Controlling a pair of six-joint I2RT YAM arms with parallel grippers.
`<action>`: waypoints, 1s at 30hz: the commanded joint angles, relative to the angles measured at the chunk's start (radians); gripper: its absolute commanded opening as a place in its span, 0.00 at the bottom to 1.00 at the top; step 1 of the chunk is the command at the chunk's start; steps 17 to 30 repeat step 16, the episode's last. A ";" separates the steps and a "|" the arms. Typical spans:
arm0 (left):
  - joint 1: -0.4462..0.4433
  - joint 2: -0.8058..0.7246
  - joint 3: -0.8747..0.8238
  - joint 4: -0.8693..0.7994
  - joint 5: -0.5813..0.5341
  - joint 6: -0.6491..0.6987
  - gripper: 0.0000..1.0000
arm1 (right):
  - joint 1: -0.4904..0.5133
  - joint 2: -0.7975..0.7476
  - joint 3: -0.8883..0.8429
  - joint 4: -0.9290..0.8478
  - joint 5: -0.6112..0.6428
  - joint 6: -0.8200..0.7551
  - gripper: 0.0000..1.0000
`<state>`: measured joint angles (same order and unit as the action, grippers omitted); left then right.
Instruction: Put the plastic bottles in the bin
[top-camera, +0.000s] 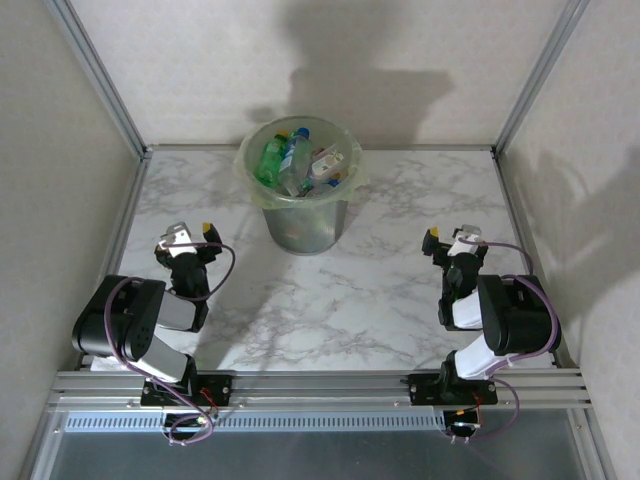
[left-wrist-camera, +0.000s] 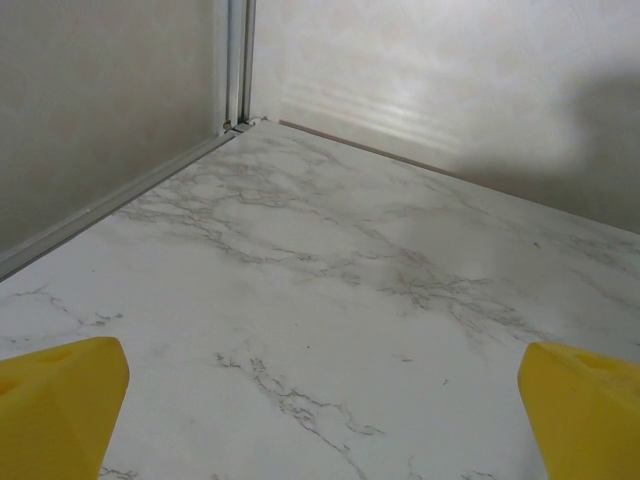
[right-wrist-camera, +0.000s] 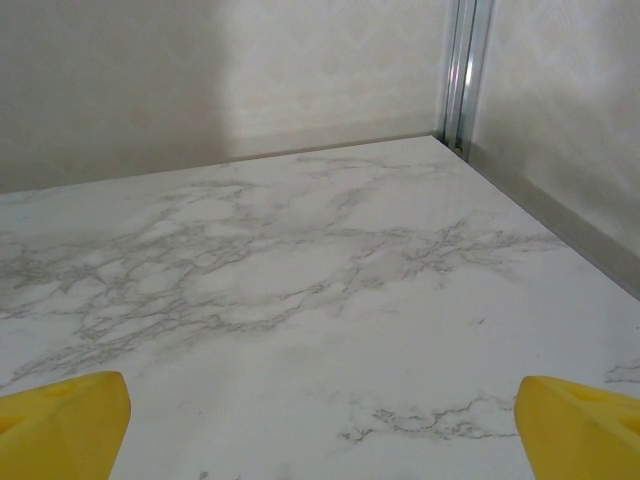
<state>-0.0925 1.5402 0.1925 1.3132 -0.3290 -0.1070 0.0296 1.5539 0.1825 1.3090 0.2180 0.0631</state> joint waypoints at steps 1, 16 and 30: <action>-0.009 0.004 0.009 0.037 -0.012 0.013 0.99 | -0.002 -0.008 0.009 0.036 -0.006 -0.002 0.99; 0.008 0.002 0.024 0.003 0.103 0.035 0.99 | -0.009 -0.005 0.025 0.007 -0.086 -0.025 0.99; 0.008 0.002 0.024 0.003 0.103 0.035 0.99 | -0.009 -0.005 0.025 0.007 -0.086 -0.025 0.99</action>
